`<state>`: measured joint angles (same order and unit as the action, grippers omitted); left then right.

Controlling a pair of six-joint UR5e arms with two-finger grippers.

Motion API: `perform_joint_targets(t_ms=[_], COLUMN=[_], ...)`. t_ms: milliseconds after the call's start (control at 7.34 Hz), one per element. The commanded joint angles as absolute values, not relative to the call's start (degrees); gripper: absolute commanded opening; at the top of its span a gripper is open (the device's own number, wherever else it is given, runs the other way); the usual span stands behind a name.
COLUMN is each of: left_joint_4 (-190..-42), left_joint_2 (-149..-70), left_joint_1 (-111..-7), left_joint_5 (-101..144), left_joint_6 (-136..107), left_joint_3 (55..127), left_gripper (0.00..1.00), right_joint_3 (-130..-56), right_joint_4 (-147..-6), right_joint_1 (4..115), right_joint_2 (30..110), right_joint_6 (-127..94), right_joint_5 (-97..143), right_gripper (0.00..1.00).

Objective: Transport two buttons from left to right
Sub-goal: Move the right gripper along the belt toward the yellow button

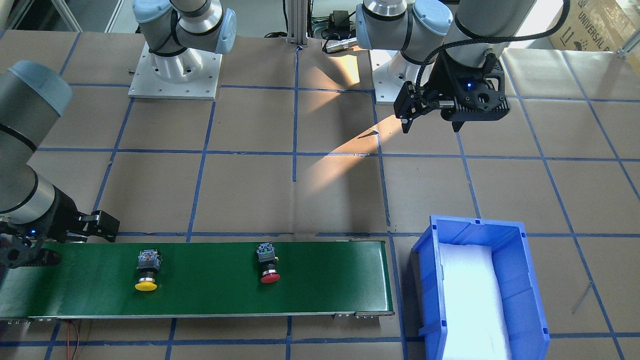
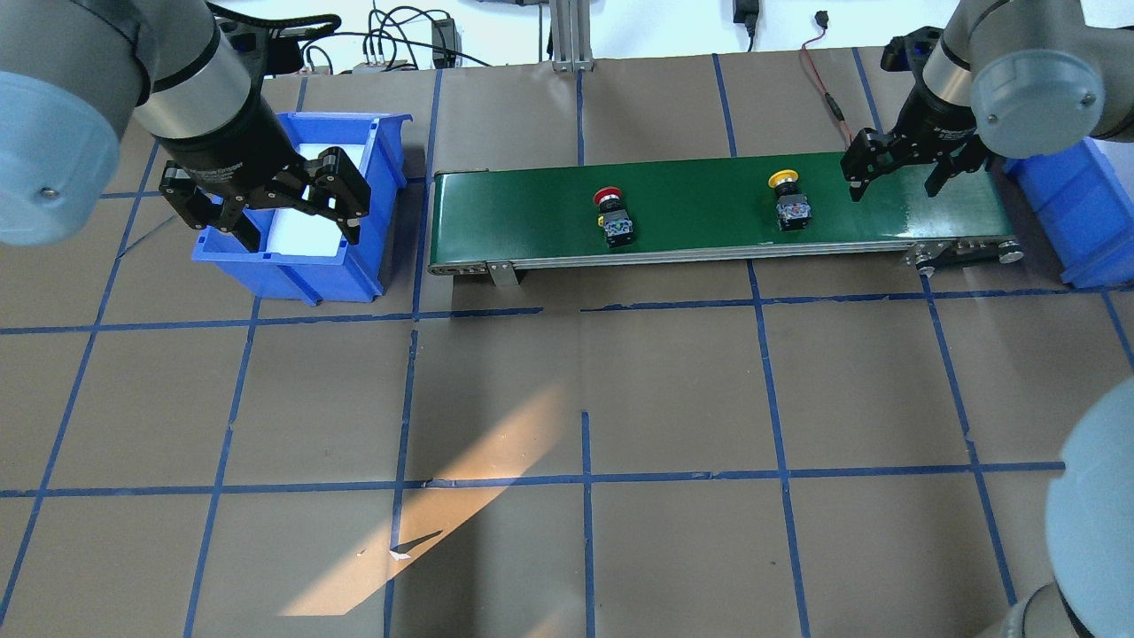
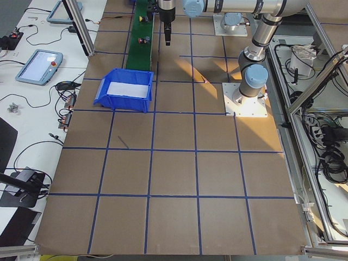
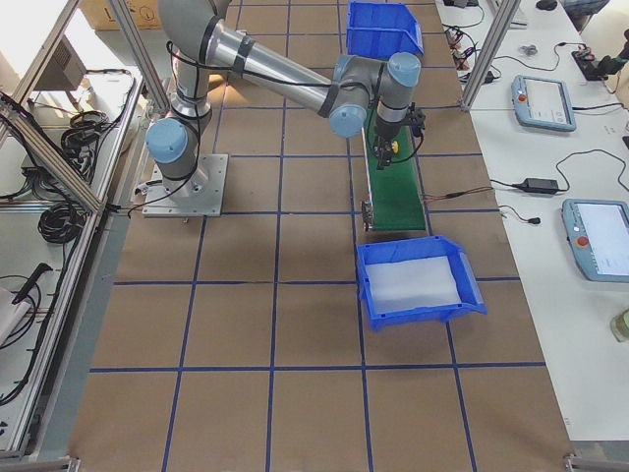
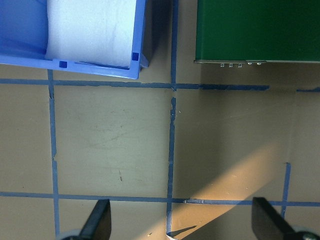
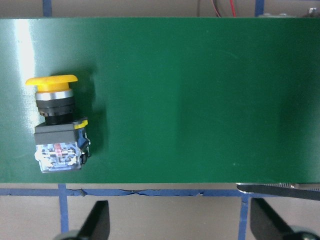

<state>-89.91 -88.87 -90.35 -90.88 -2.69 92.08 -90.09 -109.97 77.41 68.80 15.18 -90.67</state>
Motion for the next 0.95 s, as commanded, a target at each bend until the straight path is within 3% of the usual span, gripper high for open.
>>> perform_joint_targets(t_ms=[0,817], left_joint_4=[-89.9,-89.9], left_joint_2=[-88.9,-88.8], left_joint_1=[-90.4,-90.4], left_joint_5=[-90.9,-90.9], left_joint_6=[-2.7,-2.7], left_joint_3=[92.1,92.3], left_gripper=[1.0,1.0], right_joint_3=[-89.7,-89.6], right_joint_4=[-113.8,-117.6], right_joint_1=[78.5,82.1], right_joint_2=[67.4,64.3], right_joint_6=[17.9,10.5], right_joint_5=[-90.4,-90.0], right_gripper=[1.0,1.0])
